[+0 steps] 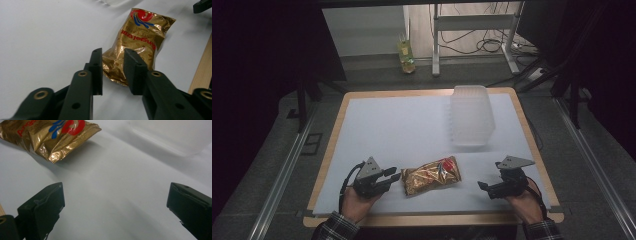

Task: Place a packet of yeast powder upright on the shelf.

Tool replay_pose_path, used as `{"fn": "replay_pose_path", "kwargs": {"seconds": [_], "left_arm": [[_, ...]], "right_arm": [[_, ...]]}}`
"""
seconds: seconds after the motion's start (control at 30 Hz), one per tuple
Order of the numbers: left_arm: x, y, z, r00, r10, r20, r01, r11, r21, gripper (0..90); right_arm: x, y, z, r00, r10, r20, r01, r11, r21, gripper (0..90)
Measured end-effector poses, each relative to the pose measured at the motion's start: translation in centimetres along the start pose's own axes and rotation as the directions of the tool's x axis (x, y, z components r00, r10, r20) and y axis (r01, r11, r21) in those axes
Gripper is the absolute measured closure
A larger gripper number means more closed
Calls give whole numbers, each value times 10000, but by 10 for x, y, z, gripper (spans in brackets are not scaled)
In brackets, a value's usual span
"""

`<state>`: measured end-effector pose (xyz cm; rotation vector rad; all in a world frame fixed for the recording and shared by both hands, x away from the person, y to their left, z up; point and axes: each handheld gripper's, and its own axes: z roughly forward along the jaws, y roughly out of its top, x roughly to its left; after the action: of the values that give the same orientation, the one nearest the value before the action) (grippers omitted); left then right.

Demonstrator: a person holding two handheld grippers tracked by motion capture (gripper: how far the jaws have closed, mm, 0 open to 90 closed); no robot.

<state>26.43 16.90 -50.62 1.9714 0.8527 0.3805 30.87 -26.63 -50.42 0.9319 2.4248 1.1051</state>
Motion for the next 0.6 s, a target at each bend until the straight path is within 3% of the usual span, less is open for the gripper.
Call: {"fn": "replay_pose_path", "kwargs": {"seconds": [0.1,0.33,0.6], "left_arm": [[-1,1,5,9999,107,107,-108,9998,139,786],[1,1,16,9992,228,332,-242,9989,411,872],[-2,2,25,9969,168,765,-198,9990,394,894]], "right_arm": [[0,0,-1,10000,-17,35,18,10000,-77,20],[0,0,0,10000,-38,26,38,10000,11,21],[0,0,0,10000,-47,27,47,10000,60,21]]}}
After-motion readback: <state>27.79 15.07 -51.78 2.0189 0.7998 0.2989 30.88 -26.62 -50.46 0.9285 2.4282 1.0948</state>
